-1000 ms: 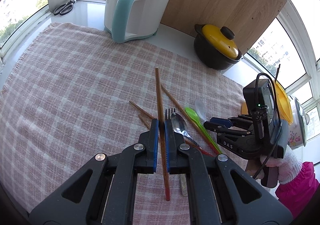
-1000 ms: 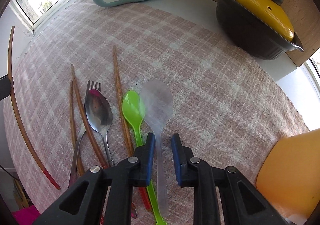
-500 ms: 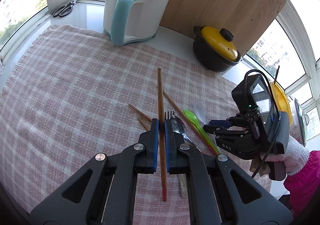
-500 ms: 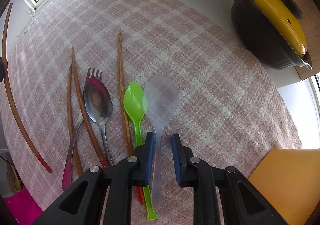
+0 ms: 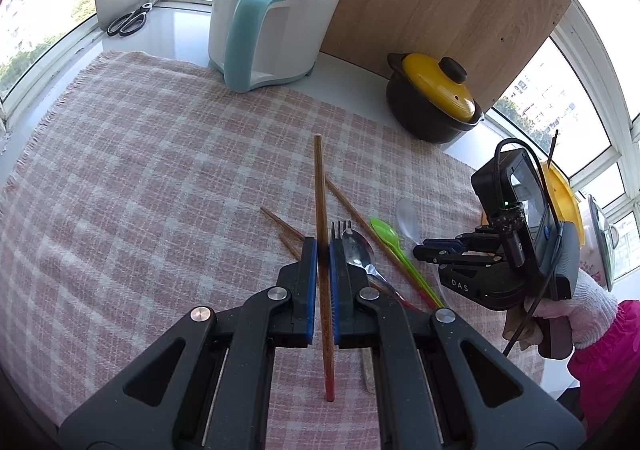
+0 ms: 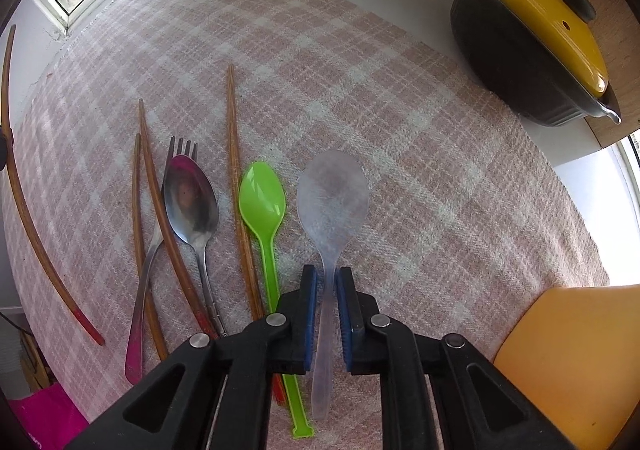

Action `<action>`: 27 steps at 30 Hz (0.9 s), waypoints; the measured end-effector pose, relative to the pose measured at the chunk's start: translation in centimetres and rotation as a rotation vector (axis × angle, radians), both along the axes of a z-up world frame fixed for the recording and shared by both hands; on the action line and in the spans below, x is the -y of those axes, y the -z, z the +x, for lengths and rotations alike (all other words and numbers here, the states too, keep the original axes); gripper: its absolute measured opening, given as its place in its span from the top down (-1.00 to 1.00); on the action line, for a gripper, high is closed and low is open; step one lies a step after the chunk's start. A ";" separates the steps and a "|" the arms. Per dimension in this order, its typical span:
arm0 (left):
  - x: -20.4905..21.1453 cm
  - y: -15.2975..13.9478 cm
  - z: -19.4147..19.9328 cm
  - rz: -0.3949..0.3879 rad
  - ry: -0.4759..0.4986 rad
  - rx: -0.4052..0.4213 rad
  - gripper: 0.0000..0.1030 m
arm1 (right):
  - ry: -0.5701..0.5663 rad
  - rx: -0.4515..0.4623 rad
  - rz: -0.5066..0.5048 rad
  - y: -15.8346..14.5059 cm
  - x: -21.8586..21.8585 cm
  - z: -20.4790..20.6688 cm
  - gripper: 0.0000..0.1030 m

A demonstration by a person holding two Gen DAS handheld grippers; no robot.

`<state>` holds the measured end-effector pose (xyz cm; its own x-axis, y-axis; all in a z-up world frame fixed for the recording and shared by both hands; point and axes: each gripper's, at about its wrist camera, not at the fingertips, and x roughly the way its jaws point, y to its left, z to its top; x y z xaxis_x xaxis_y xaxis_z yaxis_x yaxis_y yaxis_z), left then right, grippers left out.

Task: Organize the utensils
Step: 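Carry the clear spoon with the right gripper while the left gripper carries its chopstick toward the yellow container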

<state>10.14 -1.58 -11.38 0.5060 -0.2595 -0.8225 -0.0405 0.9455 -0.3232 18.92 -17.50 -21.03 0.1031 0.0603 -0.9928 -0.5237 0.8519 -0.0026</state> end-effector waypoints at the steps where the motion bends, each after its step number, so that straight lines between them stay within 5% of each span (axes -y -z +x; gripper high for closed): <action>1: 0.0 0.0 0.0 -0.001 0.000 -0.001 0.93 | 0.002 0.002 0.000 0.0 -0.1 0.1 0.87; 10: 0.2 -0.7 0.0 -0.012 0.011 0.014 0.94 | 0.086 0.068 0.077 -1.7 2.0 -1.8 0.96; 27: 2.5 -4.8 -0.8 -0.018 0.077 0.110 0.94 | 0.306 0.351 0.239 -9.8 7.8 -7.0 0.96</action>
<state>9.31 -4.11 -6.56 0.5707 -0.3150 -0.7583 0.0686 0.9386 -0.3382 11.96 -25.26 -11.27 0.4760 0.1959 -0.8573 -0.2528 0.9642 0.0799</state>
